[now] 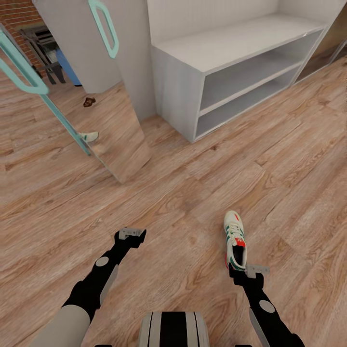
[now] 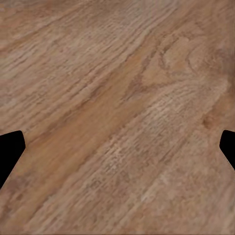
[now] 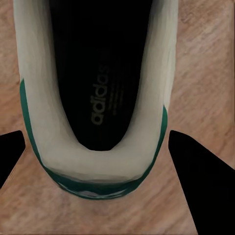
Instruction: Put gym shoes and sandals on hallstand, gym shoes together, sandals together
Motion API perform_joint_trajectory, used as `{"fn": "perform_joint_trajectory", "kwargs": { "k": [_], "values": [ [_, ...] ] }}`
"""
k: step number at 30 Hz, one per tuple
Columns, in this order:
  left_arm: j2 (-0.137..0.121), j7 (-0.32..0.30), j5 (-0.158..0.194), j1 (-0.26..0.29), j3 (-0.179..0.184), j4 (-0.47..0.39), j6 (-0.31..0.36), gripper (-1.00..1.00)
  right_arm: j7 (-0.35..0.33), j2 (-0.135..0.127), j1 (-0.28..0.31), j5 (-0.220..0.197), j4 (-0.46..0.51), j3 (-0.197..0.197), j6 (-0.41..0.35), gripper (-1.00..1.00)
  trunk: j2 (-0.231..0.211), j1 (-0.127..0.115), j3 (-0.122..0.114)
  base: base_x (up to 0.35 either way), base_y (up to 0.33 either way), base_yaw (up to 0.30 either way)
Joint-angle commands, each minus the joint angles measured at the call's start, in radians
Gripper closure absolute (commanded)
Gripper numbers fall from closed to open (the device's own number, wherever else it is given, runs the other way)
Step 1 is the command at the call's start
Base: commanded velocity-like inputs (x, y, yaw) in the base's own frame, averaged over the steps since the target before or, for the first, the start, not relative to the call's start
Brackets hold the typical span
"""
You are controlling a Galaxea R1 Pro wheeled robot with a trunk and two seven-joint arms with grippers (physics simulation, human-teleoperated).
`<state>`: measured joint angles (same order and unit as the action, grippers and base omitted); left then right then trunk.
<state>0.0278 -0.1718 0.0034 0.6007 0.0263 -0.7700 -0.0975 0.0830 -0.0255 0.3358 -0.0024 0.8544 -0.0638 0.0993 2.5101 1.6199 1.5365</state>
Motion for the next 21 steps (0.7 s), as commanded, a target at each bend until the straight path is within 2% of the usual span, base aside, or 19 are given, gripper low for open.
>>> {"fn": "perform_joint_trajectory", "kwargs": {
  "k": [1, 8, 9, 11, 12, 21],
  "values": [
    [-0.001, -0.003, 0.000, 0.000, -0.001, 0.001, -0.003, -1.00, 0.003, 0.000, 0.000, -0.001, -0.001, 0.001, 0.003, 1.00, 0.000, -0.001, -0.004, 0.000, 0.000, 0.000],
    [-0.009, 0.000, 0.000, -0.004, -0.009, 0.003, -0.002, -1.00, 0.002, 0.001, 0.000, -0.002, 0.001, 0.001, 0.004, 1.00, -0.002, -0.004, -0.031, 0.000, 0.000, 0.000],
    [-0.013, 0.006, -0.001, -0.047, -0.023, 0.003, -0.004, -1.00, 0.001, -0.003, 0.000, -0.001, 0.006, 0.001, 0.003, 1.00, -0.002, -0.004, -0.035, 0.000, 0.000, 0.000],
    [-0.014, 0.008, -0.003, -0.060, -0.035, 0.005, -0.005, -1.00, 0.001, -0.003, 0.000, 0.000, 0.005, 0.001, 0.003, 1.00, -0.002, -0.005, -0.046, 0.000, 0.000, 0.000],
    [-0.014, 0.014, -0.006, -0.110, -0.061, 0.015, -0.010, -1.00, 0.001, -0.007, 0.000, 0.002, 0.006, 0.001, 0.004, 1.00, -0.003, -0.005, -0.051, 0.000, 0.000, 0.000],
    [-0.021, 0.033, -0.008, -0.205, -0.129, 0.020, -0.019, -1.00, 0.001, -0.013, -0.001, 0.005, 0.017, -0.003, 0.005, 1.00, -0.005, -0.010, -0.099, 0.000, 0.000, 0.000]
  ]
}}
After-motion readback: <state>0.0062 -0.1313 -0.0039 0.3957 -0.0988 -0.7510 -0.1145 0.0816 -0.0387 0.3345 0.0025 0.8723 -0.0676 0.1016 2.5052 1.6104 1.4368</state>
